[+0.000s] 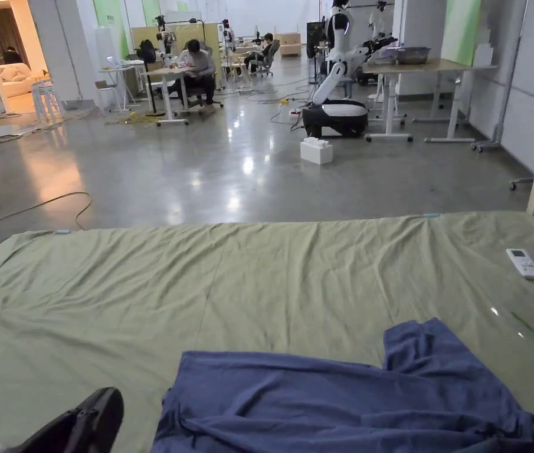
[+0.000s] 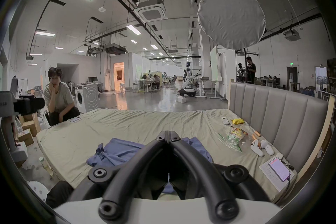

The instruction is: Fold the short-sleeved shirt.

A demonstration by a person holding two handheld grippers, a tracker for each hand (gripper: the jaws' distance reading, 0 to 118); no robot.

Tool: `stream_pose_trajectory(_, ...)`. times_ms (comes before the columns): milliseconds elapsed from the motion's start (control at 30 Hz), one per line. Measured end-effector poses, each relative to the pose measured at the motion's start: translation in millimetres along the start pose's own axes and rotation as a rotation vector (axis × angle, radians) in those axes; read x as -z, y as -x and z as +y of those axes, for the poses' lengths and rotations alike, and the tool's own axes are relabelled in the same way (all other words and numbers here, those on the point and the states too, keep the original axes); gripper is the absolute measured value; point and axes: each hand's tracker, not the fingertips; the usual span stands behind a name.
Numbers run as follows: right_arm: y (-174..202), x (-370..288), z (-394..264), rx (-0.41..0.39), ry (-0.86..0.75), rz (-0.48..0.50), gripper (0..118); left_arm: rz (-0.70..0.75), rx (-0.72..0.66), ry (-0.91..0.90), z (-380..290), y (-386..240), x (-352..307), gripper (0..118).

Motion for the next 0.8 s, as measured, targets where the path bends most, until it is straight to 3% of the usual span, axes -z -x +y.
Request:
stream_pose_trajectory(100,-3,5,-8,0.029,0.037,0.016,0,-0.097,-0.185,0.114,-25,28,30,1)
stream_pose_trajectory(133,-4,4,-11,0.046,0.06,0.016,0,-0.089,-0.238,0.114,-36,38,40,9)
stream_pose_trajectory(200,-5,7,-18,0.045,0.084,0.016,0,-0.08,-0.307,0.231,-60,57,71,44)
stream_pose_trajectory(267,-9,12,-27,0.055,0.125,0.011,0,-0.028,-0.291,0.352,-90,68,107,86)
stream_pose_trajectory(300,-11,14,-33,0.072,0.158,0.004,0,-0.002,-0.275,0.397,-104,74,123,92)
stream_pose_trajectory(400,-17,20,-44,0.095,0.199,-0.01,0,0.022,-0.274,0.529,-151,89,179,91)
stream_pose_trajectory(500,-25,23,-52,0.114,0.239,-0.041,0,0.046,-0.285,0.623,-185,102,220,78)
stream_pose_trajectory(667,-37,24,-60,0.119,0.276,-0.098,0,0.044,-0.27,0.635,-206,106,260,71)
stream_pose_trajectory(700,-40,24,-62,0.123,0.284,-0.104,0,0.057,-0.283,0.657,-210,106,266,58)
stream_pose_trajectory(767,-44,27,-65,0.129,0.304,-0.118,0,0.113,-0.302,0.721,-217,102,274,10)
stream_pose_trajectory(800,-45,28,-66,0.125,0.308,-0.125,0,0.127,-0.267,0.7,-217,100,274,10)
